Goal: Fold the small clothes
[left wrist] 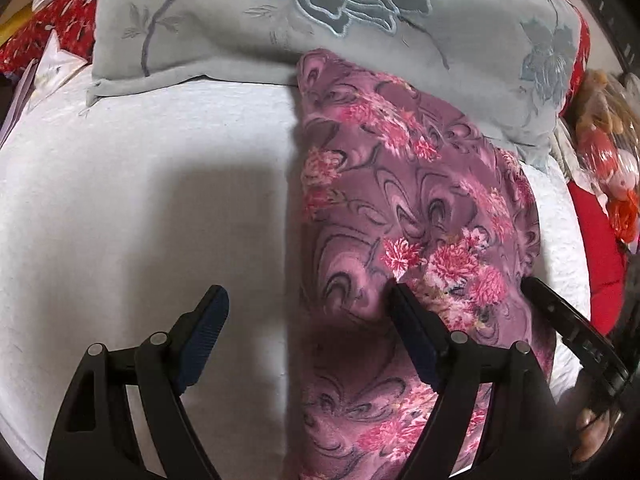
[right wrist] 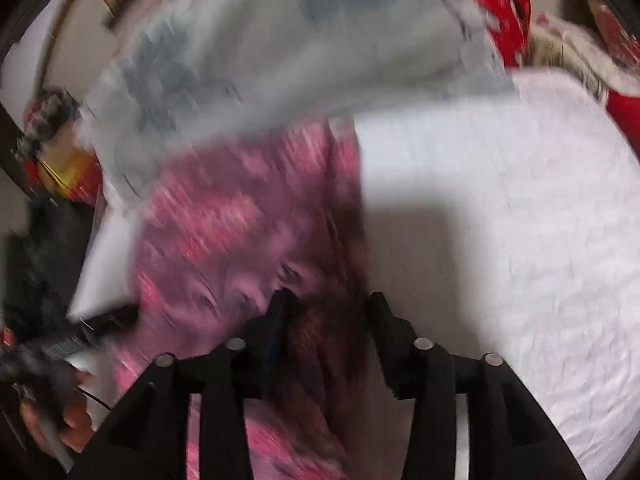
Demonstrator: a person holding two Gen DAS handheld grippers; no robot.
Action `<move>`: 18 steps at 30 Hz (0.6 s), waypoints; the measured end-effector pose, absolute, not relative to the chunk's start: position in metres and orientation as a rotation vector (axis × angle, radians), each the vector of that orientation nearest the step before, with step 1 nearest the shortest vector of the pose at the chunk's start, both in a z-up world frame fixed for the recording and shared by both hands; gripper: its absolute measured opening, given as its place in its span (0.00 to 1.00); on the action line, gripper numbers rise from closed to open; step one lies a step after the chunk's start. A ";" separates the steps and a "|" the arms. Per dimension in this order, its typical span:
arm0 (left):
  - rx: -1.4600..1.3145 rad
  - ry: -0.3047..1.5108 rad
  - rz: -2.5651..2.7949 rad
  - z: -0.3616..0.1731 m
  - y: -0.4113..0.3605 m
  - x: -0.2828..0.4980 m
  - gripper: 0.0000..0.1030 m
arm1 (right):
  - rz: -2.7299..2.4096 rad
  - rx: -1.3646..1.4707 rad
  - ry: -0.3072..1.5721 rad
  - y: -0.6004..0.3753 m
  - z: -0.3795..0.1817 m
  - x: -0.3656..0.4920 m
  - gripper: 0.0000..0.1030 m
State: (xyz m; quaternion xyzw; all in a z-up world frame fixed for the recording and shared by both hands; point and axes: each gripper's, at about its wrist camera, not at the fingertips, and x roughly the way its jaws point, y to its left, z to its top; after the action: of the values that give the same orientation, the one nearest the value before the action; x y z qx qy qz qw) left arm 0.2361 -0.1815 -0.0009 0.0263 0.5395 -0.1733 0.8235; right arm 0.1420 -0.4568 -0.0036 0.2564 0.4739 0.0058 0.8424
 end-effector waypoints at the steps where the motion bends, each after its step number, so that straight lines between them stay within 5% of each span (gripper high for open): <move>1: 0.057 1.149 -0.369 -0.001 -0.180 0.236 0.81 | -0.004 0.550 1.011 -0.458 -0.001 0.140 0.48; 18: -0.065 1.193 -0.391 0.010 -0.148 0.260 0.81 | -0.058 0.571 1.013 -0.478 0.004 0.145 0.58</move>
State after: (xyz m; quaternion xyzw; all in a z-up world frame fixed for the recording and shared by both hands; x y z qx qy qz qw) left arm 0.2598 -0.1476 0.0095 -0.0304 0.5581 -0.1828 0.8088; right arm 0.1450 -0.4776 0.0041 0.2696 0.4784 -0.0275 0.8353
